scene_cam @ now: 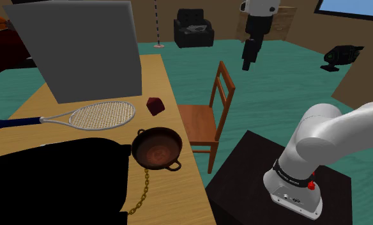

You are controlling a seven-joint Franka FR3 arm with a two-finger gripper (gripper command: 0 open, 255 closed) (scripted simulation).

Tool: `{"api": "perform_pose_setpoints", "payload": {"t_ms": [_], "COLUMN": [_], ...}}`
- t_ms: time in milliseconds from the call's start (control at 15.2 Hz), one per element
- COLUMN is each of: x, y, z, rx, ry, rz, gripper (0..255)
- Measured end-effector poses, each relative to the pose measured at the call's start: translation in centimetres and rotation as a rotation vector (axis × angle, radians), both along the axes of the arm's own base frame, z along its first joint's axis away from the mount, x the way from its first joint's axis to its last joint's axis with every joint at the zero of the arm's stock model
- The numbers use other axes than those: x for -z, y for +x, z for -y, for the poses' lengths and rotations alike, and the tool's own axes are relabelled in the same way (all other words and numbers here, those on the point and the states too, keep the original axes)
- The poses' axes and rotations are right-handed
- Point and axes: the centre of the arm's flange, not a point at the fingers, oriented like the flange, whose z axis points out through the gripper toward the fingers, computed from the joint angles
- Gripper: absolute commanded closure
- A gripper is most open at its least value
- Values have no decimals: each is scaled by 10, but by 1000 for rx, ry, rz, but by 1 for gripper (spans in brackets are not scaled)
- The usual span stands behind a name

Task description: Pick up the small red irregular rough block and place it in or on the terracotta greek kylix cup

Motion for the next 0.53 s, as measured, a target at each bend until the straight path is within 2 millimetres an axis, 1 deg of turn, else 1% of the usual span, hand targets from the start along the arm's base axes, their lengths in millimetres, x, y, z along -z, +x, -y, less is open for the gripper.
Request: {"api": "perform_pose_setpoints", "payload": {"t_ms": [66, 198, 264, 528], "x": [0, 10, 14, 43], "y": [0, 13, 24, 67], "z": [0, -2, 0, -4], "rx": [0, -15, -26, -73], "ry": [0, 4, 6, 18], "rz": [0, 0, 2, 7], "gripper": [0, 0, 0, 0]}}
